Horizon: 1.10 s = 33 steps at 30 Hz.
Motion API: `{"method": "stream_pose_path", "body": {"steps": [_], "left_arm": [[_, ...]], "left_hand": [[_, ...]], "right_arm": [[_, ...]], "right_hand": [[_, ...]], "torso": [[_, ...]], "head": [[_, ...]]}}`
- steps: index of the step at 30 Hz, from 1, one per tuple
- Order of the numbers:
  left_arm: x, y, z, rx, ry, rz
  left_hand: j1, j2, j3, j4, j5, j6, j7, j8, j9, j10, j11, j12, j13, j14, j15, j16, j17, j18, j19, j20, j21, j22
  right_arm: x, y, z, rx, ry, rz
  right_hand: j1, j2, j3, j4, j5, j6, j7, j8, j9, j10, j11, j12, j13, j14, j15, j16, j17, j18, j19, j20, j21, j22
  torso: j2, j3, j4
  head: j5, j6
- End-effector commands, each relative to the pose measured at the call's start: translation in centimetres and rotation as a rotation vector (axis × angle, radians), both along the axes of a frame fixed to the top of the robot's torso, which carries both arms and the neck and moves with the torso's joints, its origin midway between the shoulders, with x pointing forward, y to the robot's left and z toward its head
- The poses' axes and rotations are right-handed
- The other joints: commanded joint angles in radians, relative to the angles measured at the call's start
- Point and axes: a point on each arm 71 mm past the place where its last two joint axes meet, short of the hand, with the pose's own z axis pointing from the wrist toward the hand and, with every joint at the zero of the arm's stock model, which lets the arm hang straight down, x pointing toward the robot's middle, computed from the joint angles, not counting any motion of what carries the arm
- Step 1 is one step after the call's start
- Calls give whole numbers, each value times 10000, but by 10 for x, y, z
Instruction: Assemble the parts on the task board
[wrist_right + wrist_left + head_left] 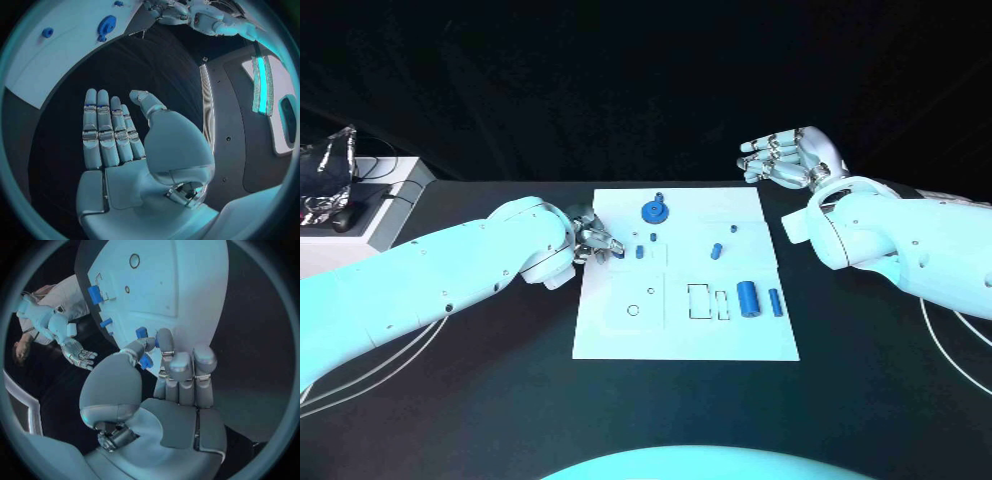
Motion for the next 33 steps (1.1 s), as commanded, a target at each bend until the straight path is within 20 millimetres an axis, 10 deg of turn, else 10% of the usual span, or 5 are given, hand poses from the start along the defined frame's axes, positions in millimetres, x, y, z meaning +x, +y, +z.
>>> {"method": "stream_pose_path", "body": {"steps": [1,20,33], "left_arm": [[-3,-3,-4,238,295,-323],[-1,-4,-5,285,338,-296],[-1,-8,-6,389,580,-515]], "left_hand": [[218,137,844,-852,22,392,-310,17,5,-7,-13,-38,-12,-10,-51,52,-8,-107,-8,51,-44,-13],[245,127,812,-813,16,411,-314,-8,14,1,-14,-14,-41,-11,-48,56,-9,-101,-1,63,-37,1],[494,463,-453,-640,-7,785,-469,-233,-108,257,-56,97,-302,28,-50,269,260,-192,84,65,14,43]], "right_arm": [[0,1,0,-1,-44,215],[0,2,0,-1,11,233],[0,2,0,5,52,252]], "right_hand": [[1,-58,42,30,-54,-56,-7,-64,-7,-74,18,-48,-11,-71,-30,-41,-12,155,12,64,-48,-8],[16,-64,18,45,-57,-82,3,-65,-7,-102,30,-48,-11,-112,-15,-42,-12,159,-4,81,-60,-39],[16,-71,0,51,-64,-104,11,-64,-7,-122,39,-47,-11,-133,-5,-41,-12,158,-19,90,-69,-44]], "torso": [[2,-2,-1],[7,7,3],[5,15,-6]], "head": [[5,6],[-14,15],[-34,-21]]}}
